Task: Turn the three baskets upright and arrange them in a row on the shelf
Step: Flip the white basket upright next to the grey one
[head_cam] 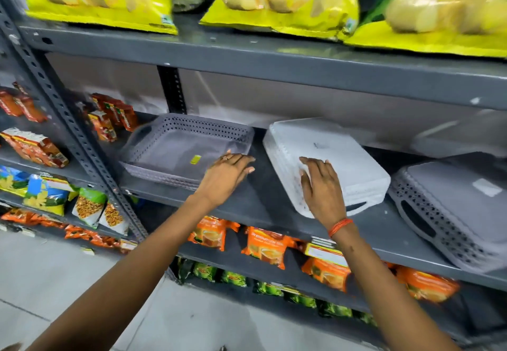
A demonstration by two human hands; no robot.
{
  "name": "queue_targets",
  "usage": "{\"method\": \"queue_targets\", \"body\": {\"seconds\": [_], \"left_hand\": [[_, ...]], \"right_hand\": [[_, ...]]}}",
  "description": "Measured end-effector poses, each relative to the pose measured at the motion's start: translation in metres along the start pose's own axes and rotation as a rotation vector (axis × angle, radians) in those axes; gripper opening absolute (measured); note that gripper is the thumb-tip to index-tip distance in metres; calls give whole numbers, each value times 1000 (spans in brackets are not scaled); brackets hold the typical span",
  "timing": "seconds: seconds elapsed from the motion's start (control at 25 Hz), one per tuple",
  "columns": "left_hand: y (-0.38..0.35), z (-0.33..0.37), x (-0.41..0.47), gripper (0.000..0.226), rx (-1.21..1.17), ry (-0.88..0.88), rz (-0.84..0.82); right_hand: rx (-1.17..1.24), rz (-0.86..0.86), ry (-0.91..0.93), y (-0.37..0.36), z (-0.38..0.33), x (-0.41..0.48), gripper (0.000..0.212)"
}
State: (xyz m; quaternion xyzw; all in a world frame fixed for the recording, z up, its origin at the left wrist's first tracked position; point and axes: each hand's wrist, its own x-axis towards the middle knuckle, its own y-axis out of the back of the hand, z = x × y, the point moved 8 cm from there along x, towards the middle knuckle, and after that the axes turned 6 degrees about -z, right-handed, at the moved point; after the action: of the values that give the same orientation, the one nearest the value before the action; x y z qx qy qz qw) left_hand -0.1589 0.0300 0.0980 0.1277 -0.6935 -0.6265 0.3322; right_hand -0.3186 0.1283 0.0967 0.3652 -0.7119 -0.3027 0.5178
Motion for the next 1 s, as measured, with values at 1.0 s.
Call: {"method": "queue_targets", "body": {"seconds": [1.0], "left_hand": [[-61,232,53,33,-379,178,-33]], "right_hand": [[630,-5,-744,22,235,-83,34]]}}
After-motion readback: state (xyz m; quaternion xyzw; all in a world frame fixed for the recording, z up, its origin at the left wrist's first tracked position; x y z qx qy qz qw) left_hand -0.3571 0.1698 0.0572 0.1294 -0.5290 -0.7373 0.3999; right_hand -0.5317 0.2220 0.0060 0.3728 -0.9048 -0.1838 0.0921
